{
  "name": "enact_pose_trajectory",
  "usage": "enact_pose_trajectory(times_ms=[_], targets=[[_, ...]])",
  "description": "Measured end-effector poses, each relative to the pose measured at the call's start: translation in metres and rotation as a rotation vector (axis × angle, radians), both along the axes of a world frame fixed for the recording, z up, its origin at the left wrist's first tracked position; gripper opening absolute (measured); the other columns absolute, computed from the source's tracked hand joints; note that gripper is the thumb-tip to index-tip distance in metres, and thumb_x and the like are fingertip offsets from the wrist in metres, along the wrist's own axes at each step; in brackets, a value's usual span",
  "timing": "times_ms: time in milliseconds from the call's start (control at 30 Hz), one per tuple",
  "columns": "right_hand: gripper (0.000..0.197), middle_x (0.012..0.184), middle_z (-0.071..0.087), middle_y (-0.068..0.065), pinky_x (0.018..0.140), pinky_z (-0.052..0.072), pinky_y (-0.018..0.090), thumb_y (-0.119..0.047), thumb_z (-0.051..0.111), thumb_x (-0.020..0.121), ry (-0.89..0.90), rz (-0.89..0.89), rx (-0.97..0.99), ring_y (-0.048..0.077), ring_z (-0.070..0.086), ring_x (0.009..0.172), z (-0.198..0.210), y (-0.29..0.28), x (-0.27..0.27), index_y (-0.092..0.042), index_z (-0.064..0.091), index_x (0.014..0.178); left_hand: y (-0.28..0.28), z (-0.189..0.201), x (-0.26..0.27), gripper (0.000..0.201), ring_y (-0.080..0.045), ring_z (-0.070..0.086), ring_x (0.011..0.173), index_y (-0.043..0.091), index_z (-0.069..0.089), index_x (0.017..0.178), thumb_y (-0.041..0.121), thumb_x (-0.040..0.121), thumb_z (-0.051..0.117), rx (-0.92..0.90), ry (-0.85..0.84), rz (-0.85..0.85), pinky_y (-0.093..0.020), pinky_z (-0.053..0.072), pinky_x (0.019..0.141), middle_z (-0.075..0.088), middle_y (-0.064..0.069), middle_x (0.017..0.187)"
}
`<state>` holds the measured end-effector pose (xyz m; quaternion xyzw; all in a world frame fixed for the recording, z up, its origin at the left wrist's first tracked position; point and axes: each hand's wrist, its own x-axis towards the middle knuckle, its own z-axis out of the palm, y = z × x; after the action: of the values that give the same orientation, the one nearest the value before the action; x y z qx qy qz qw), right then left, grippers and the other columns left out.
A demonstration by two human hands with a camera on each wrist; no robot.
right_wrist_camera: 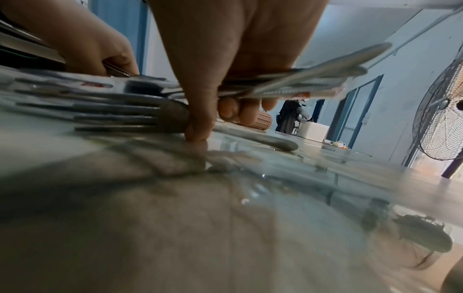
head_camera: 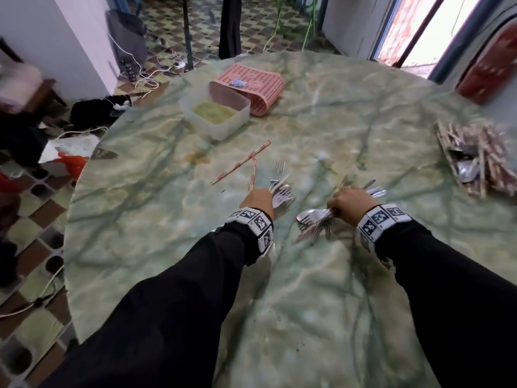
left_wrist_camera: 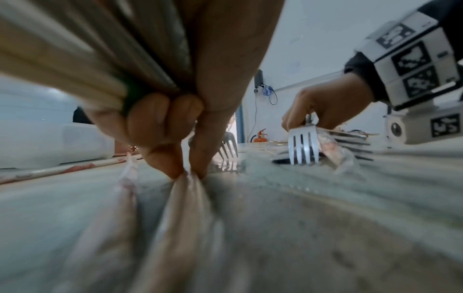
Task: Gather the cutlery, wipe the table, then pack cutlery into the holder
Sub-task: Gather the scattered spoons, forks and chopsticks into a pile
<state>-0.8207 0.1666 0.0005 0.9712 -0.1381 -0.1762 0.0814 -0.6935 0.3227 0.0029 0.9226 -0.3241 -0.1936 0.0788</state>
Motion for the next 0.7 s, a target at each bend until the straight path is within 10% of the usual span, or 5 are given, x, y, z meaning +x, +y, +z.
enact_pose_trajectory(times_ms=[133,267,367,567,700], targets=[[0.011,0.087,0.064,0.021,0.074,0.047,0.043,-0.009,0.072,0.072,-0.174,0.085,0.139,0.037,0.063,0.089,-0.003,0.000,-0.017,-0.004,0.072,0.081,0.008,0.001,-0.011,0.025,-0.035,0.059,0.108,-0.004,0.058,0.112,0.005,0.095,0.042,0.018,0.038,0.003,-0.035,0.047,0.086,0.061,-0.020,0.118],[0.023,0.089,0.066,0.019,0.068,0.049,0.038,-0.023,0.062,0.086,-0.291,0.046,0.298,0.034,0.065,0.083,0.003,0.007,-0.030,-0.001,0.068,0.089,0.018,0.000,-0.025,0.026,-0.034,0.059,0.107,0.000,0.057,0.112,0.014,0.094,0.046,0.024,0.057,0.001,-0.035,0.047,0.085,0.061,-0.018,0.117],[0.029,0.095,0.063,0.022,0.075,0.041,0.035,-0.024,0.053,0.093,-0.386,-0.190,0.439,0.033,0.060,0.090,0.010,0.011,-0.034,0.000,0.059,0.108,0.025,0.008,-0.027,0.030,-0.034,0.058,0.108,0.001,0.052,0.117,0.020,0.095,0.046,-0.033,0.102,0.082,-0.034,0.045,0.085,0.059,-0.019,0.119],[0.014,0.076,0.052,0.010,0.065,0.032,0.026,-0.017,0.054,0.092,-0.716,-0.513,0.794,0.019,0.048,0.072,0.023,0.035,-0.010,-0.004,0.058,0.088,0.044,0.023,0.003,0.036,-0.037,0.052,0.114,-0.001,0.047,0.122,0.023,0.095,0.043,-0.283,0.192,0.293,-0.035,0.041,0.090,0.054,-0.024,0.124],[0.031,0.053,0.039,0.005,0.031,0.025,0.013,-0.003,0.059,0.085,-0.723,-0.860,1.138,0.003,0.033,0.024,0.022,0.058,0.019,-0.013,0.043,0.061,0.050,0.031,0.035,0.036,-0.036,0.055,0.107,-0.001,0.052,0.115,0.022,0.088,0.056,-0.377,0.131,0.321,-0.035,0.043,0.084,0.059,-0.022,0.115]])
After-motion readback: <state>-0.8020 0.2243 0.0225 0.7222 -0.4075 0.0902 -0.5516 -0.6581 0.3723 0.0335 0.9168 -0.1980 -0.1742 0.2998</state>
